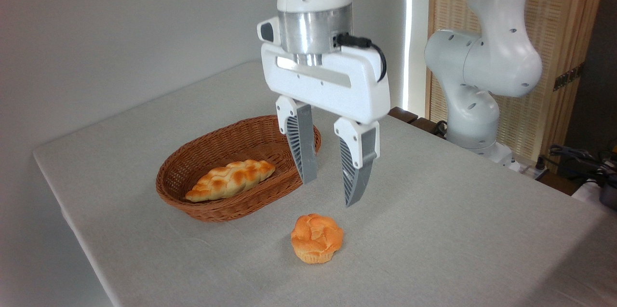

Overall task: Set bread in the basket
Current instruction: 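Move the open gripper over the small round bun, then lower the gripper around the round bun and close on it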

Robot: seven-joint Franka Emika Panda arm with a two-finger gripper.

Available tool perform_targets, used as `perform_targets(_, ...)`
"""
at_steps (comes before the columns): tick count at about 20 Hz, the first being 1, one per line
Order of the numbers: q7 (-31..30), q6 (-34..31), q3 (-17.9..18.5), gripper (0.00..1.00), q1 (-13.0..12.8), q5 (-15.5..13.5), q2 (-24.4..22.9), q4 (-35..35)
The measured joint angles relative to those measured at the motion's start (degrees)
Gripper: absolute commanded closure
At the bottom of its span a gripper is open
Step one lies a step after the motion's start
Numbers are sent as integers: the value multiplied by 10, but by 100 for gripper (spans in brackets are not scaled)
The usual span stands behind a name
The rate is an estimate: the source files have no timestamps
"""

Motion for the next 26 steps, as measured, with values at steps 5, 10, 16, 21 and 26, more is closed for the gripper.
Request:
perform_targets(5,0,5,-6,0,-15,0,4,-32)
perform_targets(10,0,17,-7,0,-20,0,13,-38)
perform_targets(16,0,70,-7,0,-26,2,23,-62)
perform_targets(21,13,99,-7,0,-30,3,30,-80)
perform_targets(26,25,104,-7,0,-31,3,31,-84)
